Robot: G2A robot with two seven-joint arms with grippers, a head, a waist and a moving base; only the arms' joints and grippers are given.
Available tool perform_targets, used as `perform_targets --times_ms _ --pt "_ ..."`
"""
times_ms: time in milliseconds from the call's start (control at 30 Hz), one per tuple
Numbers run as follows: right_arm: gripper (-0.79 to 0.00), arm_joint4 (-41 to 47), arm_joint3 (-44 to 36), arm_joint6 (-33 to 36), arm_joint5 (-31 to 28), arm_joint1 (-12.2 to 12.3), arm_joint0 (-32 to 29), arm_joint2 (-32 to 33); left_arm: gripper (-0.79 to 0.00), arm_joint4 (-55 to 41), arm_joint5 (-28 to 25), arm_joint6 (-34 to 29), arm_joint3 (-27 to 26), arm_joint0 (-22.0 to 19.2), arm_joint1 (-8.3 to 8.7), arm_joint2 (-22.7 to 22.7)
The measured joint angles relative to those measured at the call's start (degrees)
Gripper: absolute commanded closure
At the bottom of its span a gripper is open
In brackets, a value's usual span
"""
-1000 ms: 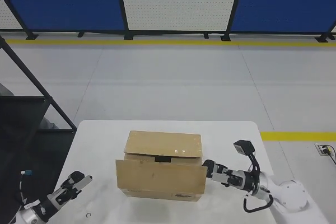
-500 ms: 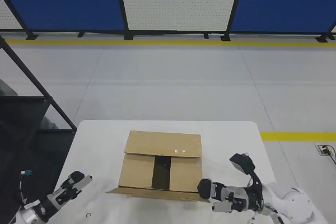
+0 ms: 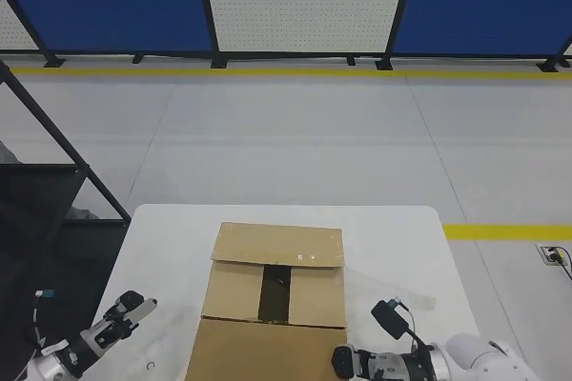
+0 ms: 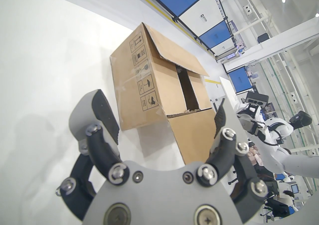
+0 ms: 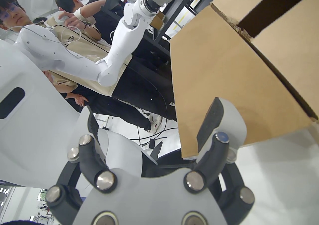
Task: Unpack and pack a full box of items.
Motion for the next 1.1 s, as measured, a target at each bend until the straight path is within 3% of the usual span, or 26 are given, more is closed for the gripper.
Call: perform_targets --times_ms 233,533,1100 --pt "-0.785 -0.94 5.05 -1.37 -1.36 0.84 2.06 -4.81 -0.785 0.0 0.0 0.0 0.0 0.0 0.0 0.0" --pt "-0.785 1.07 11.57 -3.49 -3.49 0.11 5.88 -10.47 -0.785 0.0 0.0 0.0 0.0 0.0 0.0 0.0" --pt "-0.785 0.4 17.97 -7.6 -3.49 -1.24 9.13 -12.8 -0.785 0.0 0.0 0.0 0.0 0.0 0.0 0.0"
